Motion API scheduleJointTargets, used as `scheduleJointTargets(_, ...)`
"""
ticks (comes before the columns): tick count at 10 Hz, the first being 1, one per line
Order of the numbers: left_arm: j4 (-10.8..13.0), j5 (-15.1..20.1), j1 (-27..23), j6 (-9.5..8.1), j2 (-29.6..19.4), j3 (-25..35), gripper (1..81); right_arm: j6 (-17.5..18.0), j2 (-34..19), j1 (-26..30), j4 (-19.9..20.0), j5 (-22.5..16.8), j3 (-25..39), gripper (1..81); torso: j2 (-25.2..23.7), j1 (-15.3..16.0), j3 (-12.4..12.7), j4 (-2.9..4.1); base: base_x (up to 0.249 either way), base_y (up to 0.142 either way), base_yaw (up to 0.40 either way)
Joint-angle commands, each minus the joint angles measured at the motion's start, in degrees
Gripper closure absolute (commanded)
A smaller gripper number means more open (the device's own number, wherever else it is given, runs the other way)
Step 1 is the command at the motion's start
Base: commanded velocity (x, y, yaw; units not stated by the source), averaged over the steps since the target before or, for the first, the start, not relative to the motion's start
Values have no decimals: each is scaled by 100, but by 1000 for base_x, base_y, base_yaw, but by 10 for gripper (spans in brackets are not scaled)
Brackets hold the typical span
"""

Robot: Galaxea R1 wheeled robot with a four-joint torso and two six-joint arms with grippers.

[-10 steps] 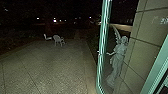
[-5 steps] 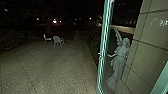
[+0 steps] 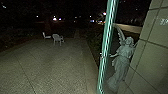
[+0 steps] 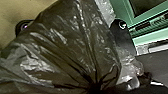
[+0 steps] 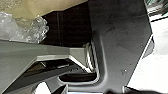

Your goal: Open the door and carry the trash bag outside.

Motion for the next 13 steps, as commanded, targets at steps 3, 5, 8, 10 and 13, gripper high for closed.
scheduleJointTargets(3,46,303,-206,-14,68,97,811,1,-40,218,-33,-210,29,10,2,4,-2,0,111,0,0)
scheduleJointTargets(5,46,303,-198,-14,68,97,811,1,-22,218,-59,-210,29,10,2,4,0,0,113,0,0)
scheduleJointTargets(8,46,303,-206,-14,68,97,811,1,-22,218,-68,-218,29,10,2,6,-2,0,114,0,0)
scheduleJointTargets(10,46,303,-206,-14,68,97,811,1,-31,245,-59,-261,29,10,2,4,0,0,115,0,0)
scheduleJointTargets(13,46,303,-197,-14,68,97,811,1,-5,254,-59,-271,-129,10,2,6,-2,0,116,0,0)
